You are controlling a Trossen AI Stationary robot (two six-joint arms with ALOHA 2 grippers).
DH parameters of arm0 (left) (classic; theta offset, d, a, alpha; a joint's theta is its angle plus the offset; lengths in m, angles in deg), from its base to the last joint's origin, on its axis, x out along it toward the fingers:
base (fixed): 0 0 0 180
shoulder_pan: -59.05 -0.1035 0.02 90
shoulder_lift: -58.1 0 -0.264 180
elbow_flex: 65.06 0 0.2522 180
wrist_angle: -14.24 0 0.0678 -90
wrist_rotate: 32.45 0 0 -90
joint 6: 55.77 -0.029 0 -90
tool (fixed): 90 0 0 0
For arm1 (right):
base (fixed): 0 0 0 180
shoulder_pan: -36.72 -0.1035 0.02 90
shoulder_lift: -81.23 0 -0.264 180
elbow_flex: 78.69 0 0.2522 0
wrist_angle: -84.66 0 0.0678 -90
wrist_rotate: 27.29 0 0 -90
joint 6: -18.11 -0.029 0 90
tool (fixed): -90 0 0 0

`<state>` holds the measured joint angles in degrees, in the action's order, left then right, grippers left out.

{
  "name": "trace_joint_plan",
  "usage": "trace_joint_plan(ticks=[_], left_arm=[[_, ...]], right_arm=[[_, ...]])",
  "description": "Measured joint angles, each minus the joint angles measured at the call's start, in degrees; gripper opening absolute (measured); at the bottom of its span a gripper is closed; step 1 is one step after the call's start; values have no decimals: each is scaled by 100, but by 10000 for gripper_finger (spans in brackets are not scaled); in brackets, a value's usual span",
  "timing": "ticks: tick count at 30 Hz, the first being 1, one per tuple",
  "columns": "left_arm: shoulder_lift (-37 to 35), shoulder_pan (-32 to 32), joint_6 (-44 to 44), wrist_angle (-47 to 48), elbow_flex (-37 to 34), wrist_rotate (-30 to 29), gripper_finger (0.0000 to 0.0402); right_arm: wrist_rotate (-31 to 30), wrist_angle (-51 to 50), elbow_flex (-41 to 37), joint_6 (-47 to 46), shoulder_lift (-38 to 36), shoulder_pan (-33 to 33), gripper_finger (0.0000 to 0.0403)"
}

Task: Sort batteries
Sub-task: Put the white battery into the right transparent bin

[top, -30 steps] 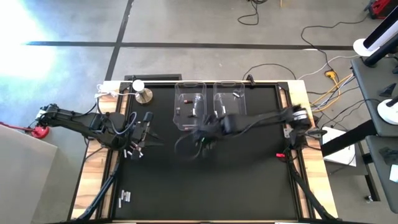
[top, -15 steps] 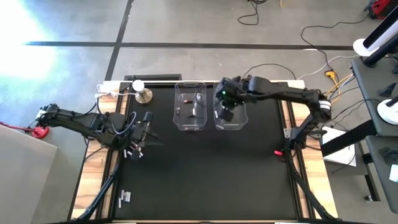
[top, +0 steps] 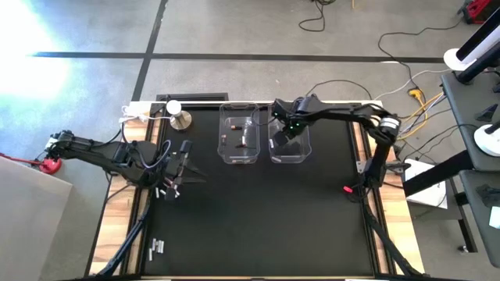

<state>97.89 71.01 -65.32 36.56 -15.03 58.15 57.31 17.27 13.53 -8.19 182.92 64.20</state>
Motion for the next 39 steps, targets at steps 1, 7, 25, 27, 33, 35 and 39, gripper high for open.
trace_joint_plan(ticks=[1,7,25,27,33,35,39], left_arm=[[0,1,-2,0,0,0,57],[0,1,-2,0,0,-1,57],[0,0,-2,2,0,-2,57],[0,1,-2,2,0,-2,57],[0,0,-2,2,0,-2,57],[0,0,-2,2,0,-2,57],[0,0,-2,2,0,-2,57]], right_arm=[[24,104,2,-15,90,30,28],[198,514,103,-30,450,262,28],[401,1025,39,932,775,481,28],[376,1026,39,941,839,481,28],[305,1010,44,1048,943,479,28],[309,999,44,1105,947,479,28],[353,913,46,1213,948,481,28]])
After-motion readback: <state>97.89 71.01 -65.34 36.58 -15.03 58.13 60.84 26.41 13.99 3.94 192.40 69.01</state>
